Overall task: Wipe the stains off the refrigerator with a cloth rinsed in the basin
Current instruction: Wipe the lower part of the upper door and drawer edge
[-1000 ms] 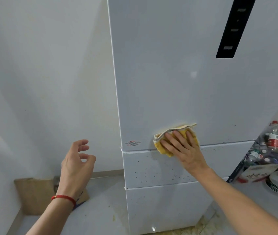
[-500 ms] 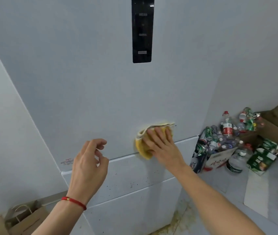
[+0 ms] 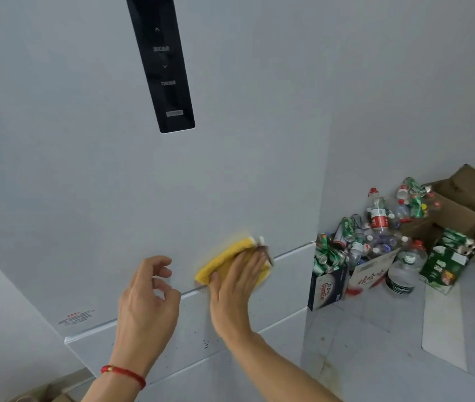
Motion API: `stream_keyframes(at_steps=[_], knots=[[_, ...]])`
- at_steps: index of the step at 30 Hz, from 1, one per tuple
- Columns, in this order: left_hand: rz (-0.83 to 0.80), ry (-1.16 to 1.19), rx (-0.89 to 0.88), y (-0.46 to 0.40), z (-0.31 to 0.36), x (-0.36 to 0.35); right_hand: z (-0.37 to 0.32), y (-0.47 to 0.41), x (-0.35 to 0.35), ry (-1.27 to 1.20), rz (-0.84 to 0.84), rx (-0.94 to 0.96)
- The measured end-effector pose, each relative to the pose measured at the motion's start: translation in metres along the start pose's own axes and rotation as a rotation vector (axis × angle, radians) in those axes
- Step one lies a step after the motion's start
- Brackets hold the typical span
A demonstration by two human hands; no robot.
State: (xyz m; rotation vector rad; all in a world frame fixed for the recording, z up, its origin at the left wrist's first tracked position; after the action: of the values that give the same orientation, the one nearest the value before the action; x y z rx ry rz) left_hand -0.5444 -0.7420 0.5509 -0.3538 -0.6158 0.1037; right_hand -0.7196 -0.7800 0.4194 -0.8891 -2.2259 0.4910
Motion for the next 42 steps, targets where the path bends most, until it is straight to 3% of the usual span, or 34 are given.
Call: stream_keyframes(at_steps=[3, 6, 8, 11, 14, 16, 18, 19, 20, 21, 23, 26, 28, 30, 32, 37, 40, 42], knots=[[0.015, 0.001, -0.004, -0.004, 0.003, 0.009, 0.03, -0.027, 0.03, 0.039, -0.005, 0.074], [0.099, 0.02, 0.008, -0.005, 0.004, 0.032, 0.059, -0.088, 0.092, -0.032, 0.108, -0.117], [0.206, 0.041, 0.015, -0.005, 0.006, 0.05, 0.05, -0.13, 0.123, -0.091, 0.214, -0.175], [0.328, 0.088, 0.013, -0.01, 0.018, 0.071, -0.002, -0.155, 0.134, -0.065, 0.324, -0.069], [0.358, 0.13, -0.087, -0.025, 0.046, 0.08, -0.088, -0.13, 0.094, 0.126, 0.281, 0.223], [0.337, 0.139, -0.172, -0.033, 0.068, 0.078, -0.14, -0.093, 0.052, 0.348, 0.152, 0.572], [0.317, 0.132, -0.245, -0.036, 0.082, 0.08, -0.151, -0.066, 0.029, 0.541, 0.022, 0.985], [0.313, 0.128, -0.267, -0.036, 0.083, 0.084, -0.139, -0.067, 0.035, 0.589, 0.014, 1.12], [0.315, 0.117, -0.272, -0.036, 0.08, 0.091, -0.122, -0.076, 0.047, 0.611, 0.02, 1.141], [0.329, 0.104, -0.269, -0.035, 0.075, 0.1, -0.099, -0.093, 0.063, 0.637, 0.04, 1.057], [0.371, 0.063, -0.257, -0.035, 0.056, 0.124, -0.055, -0.129, 0.104, 0.663, 0.13, 0.71], [0.458, 0.017, -0.233, -0.037, 0.032, 0.158, -0.02, -0.165, 0.147, 0.327, 0.231, 0.129], [0.495, 0.037, -0.193, -0.04, 0.017, 0.175, -0.036, -0.169, 0.142, 0.046, 0.333, -0.164], [0.505, 0.034, -0.16, -0.042, 0.002, 0.188, -0.09, -0.153, 0.116, 0.003, 0.414, -0.233], [0.504, -0.004, -0.167, -0.042, -0.008, 0.196, -0.16, -0.125, 0.077, 0.085, 0.393, -0.047], [0.539, 0.067, -0.184, -0.047, -0.027, 0.213, -0.33, -0.046, -0.029, 0.38, 0.167, 0.749], [0.614, 0.135, -0.161, -0.051, -0.046, 0.221, -0.36, -0.008, -0.058, 0.405, 0.073, 1.183], [0.628, 0.116, -0.148, -0.05, -0.056, 0.219, -0.334, -0.005, -0.054, 0.446, 0.023, 1.285]])
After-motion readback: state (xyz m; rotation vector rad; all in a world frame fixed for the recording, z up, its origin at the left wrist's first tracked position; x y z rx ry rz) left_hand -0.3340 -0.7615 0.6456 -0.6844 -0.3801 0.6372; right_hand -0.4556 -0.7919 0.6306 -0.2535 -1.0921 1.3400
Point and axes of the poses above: each hand's wrist, its own y-axis away from the middle knuckle, its own x-axis out of the back of the hand, z = x × y, the point moved 7 cm from there along -y, towards the middle knuckle, and after that the axes turned 4 degrees about x, right-handed, at the moved point
